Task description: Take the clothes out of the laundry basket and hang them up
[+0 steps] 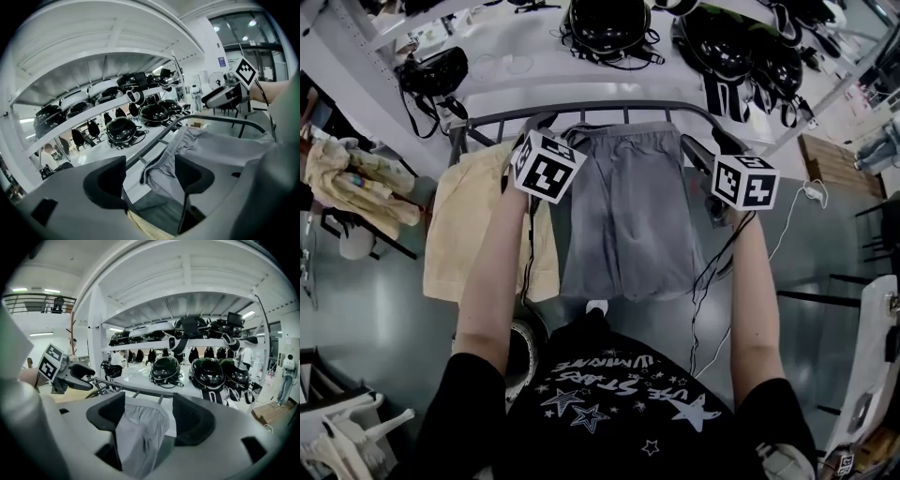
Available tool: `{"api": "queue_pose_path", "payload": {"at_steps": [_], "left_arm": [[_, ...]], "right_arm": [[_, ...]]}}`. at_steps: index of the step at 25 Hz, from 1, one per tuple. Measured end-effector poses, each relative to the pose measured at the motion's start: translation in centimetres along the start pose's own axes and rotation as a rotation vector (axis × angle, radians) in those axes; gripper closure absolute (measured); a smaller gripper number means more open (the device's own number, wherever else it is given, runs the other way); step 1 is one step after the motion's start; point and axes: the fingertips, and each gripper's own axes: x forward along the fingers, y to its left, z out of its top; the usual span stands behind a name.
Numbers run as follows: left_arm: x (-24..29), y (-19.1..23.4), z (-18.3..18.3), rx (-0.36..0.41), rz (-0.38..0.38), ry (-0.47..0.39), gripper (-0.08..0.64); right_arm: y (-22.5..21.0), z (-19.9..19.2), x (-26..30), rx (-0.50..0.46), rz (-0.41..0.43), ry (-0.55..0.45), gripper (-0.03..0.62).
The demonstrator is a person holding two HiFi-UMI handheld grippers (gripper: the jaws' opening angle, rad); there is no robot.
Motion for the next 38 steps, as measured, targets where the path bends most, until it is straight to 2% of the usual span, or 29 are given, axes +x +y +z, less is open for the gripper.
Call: {"api": "queue_pose_path", "payload": {"at_steps": [3, 10, 15, 22, 30, 38], "left_arm": [[-2.8, -1.2, 0.9, -0.070, 0.008, -0.084, 0.242], [-9.5, -4.3, 2.2, -0.183, 0.052, -0.237, 0.433], [-14.2, -6.5, 1.6, -0.262, 0.091, -0.310, 0.525], [-20.3, -12.2, -1.7, -0.310, 0.067, -0.318, 0.543], [-25.8, -18.9, -6.9, -0.331, 0.039, -0.275, 0.543], [-28.0, -21.7, -10.2, -0.359, 0.019, -0.250, 0.543]], "right_arm": [[1.8, 1.2, -2.5, -0.032, -0.006, -0.056, 0.310], [5.1, 1.4, -8.3, -0.044, -0.011, -0.145, 0.399], [7.1, 0.0, -12.6, -0.020, -0.020, -0.188, 0.473], [9.6, -3.6, -19.2, 0.015, -0.049, -0.235, 0.575], [13.1, -8.0, -24.4, 0.078, -0.007, -0.282, 0.581], [16.0, -10.8, -27.1, 0.087, 0.014, -0.281, 0.581]]}}
